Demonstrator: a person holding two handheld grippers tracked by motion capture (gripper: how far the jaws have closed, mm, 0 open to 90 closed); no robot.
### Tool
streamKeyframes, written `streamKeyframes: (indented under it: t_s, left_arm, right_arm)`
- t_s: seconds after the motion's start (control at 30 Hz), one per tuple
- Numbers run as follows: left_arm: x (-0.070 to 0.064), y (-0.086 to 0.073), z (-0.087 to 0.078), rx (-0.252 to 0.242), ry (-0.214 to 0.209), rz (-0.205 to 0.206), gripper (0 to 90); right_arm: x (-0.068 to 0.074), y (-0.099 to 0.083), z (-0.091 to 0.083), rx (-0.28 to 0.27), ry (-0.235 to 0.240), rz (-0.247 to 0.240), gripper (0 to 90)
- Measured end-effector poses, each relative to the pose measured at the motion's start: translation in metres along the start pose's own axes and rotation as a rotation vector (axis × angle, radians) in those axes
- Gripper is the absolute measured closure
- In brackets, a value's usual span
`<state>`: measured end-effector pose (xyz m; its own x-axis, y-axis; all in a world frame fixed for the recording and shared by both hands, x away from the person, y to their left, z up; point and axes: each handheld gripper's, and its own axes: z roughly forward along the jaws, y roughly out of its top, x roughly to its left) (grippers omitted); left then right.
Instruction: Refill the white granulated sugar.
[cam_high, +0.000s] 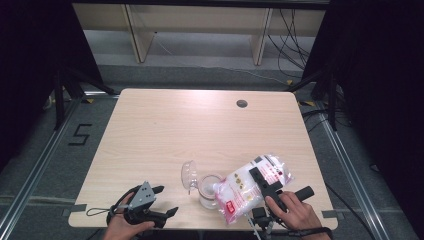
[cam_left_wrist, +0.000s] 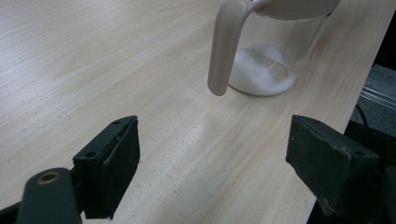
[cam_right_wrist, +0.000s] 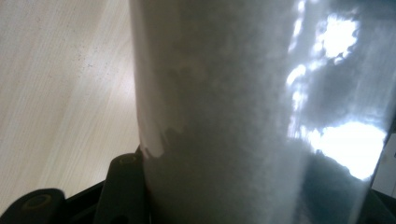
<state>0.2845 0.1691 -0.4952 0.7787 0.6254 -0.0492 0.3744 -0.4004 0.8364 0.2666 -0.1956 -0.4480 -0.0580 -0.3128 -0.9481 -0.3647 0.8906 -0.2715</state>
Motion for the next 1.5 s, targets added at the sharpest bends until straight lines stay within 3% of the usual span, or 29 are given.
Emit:
streamKeyframes:
  t_s: [1.27, 1.43, 1.5]
  left_arm:
    - [-0.0009, 0.0, 0.0006, -0.01, 0.0, -0.01, 17.3]
    - [-0.001, -0.0001, 0.0007, -0.01, 0.0, -0.011, 17.3]
    - [-0.0009, 0.0, 0.0005, -0.01, 0.0, -0.01, 17.3]
  right_arm:
    - [0.0008, -0.001, -0.0001, -0.001, 0.005, 0.012, 52.3]
    - [-0.0019, -0.0011, 0.0006, -0.009, 0.009, -0.015, 52.3]
    - [0.0001, -0.0012, -0.0006, 0.006, 0.016, 0.008, 52.3]
